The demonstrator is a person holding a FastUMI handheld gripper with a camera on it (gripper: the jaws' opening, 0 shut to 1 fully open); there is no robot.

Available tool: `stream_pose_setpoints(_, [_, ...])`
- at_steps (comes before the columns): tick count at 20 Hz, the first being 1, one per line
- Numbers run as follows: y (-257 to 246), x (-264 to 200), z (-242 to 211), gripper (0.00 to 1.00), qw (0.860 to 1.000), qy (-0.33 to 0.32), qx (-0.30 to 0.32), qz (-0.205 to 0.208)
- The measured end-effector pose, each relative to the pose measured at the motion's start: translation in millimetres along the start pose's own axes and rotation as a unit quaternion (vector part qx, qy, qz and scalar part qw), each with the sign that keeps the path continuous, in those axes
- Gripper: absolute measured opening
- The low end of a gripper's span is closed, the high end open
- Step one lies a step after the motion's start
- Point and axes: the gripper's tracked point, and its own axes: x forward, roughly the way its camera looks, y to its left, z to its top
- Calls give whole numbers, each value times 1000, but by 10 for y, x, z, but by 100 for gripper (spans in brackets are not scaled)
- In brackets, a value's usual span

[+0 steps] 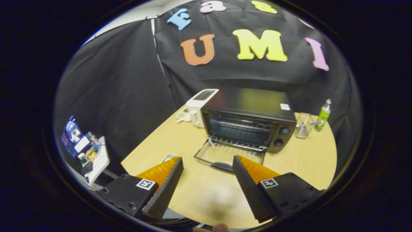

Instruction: Open the toaster oven, put the food inside, and close the toaster oven door.

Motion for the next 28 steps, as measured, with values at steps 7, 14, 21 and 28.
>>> stream_pose_setpoints(7, [678, 696, -631, 100, 971, 133, 154, 126])
stream_pose_setpoints(14, [977, 1285, -1005, 82, 922, 228, 264, 169])
stream_pose_setpoints(21, [1088, 1526, -992, 57, 891, 262, 319, 188])
stream_pose_setpoints(28, [1163, 1257, -823, 38, 886, 258, 327, 206])
